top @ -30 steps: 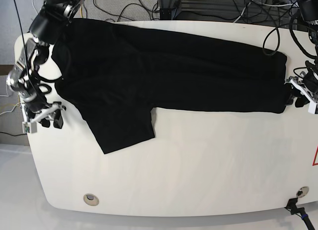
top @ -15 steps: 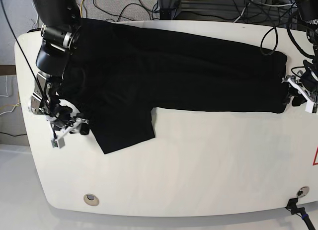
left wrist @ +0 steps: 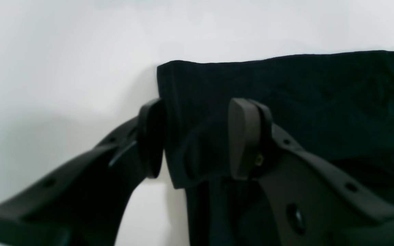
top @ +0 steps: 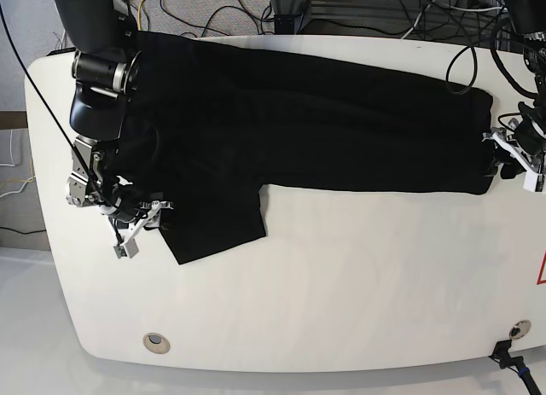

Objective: Fold the T-shirt properly
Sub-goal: 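Lift the sleeve with the right gripper and fold it over the shirt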

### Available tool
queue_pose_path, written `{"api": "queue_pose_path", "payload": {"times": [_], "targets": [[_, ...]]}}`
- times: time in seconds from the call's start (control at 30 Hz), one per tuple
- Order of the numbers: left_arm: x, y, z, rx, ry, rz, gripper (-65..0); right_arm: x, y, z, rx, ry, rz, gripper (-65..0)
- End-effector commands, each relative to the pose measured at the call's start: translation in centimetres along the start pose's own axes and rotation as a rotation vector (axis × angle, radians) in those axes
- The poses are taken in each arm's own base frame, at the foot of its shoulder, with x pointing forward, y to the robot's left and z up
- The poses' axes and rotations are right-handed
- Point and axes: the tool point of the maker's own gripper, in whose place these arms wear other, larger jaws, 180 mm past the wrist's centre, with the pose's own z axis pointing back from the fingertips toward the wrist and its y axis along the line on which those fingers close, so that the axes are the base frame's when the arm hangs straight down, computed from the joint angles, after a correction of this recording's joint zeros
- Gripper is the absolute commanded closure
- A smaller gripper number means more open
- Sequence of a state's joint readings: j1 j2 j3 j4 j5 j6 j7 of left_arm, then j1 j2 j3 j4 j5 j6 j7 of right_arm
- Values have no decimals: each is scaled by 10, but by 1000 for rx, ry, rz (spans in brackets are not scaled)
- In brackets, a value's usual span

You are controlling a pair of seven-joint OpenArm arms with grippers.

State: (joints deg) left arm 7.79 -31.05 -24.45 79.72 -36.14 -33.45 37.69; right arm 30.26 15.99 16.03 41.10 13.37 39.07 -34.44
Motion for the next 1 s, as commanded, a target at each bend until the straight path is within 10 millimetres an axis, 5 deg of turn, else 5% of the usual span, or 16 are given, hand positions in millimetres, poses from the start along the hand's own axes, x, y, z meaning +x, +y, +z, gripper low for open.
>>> {"api": "queue_pose_path", "payload": {"times": [0.0, 0.1, 0.2, 0.43, 0.6, 0.97], "targets": [[20, 6, 6, 11, -56, -17, -267, 28, 1, 6, 9, -64, 33, -138], [19, 5, 5, 12, -60, -10, -266, 26, 1, 6, 8, -63, 31, -31], [15, 4, 4, 15, -46, -7, -282, 19, 4, 4, 11, -31, 40, 0], [17, 3, 4, 10, -59, -3, -284, 41, 30, 13, 64, -58, 79, 0], [18, 2, 6, 8, -69, -10, -287, 38, 45, 30, 105, -54, 105, 0], [19, 2, 7, 9, -65, -19, -290, -31, 93, 87, 166, -43, 245, 0]]}}
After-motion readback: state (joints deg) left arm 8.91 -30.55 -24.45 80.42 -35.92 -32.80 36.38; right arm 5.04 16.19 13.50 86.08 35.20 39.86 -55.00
